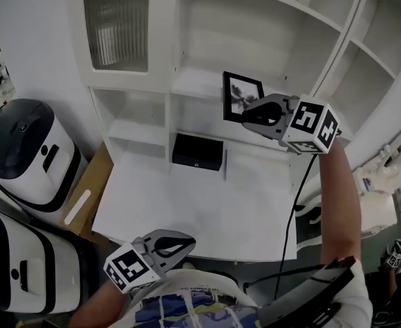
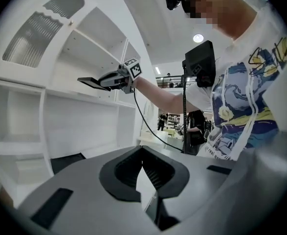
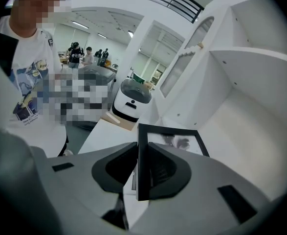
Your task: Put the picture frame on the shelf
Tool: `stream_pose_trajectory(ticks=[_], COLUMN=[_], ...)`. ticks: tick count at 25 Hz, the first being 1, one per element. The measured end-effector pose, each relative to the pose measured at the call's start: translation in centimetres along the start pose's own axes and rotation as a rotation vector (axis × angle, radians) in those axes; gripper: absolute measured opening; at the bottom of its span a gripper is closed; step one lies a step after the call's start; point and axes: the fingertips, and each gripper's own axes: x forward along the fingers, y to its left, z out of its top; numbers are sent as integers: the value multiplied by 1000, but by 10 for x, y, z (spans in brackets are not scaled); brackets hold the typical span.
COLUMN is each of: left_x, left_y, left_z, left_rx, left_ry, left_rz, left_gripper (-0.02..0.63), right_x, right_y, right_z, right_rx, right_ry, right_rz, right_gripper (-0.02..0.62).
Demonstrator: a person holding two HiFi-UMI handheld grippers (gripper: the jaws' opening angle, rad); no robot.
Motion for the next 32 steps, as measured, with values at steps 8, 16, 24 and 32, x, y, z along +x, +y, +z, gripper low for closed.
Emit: stream_pose_trajectory(ticks=[8, 16, 24, 32], left_x=[3, 7, 12, 11], left_y=[33, 54, 64, 65], left_z=[-1, -4, -7, -6], left_rx=[-44, -75, -98, -98], left_ry=[7, 24, 32, 26], left_rz=[118, 181, 197, 199], left_gripper=[14, 14, 14, 14], right_x=[36, 70, 84, 84], right_y=[-69, -100, -111, -112], right_z=[-12, -32, -45, -45], right_rx=[12, 42, 99, 157], right_ry=[6, 47, 62, 37], right_rz=[9, 42, 66, 94], right_gripper=[87, 87, 89, 92])
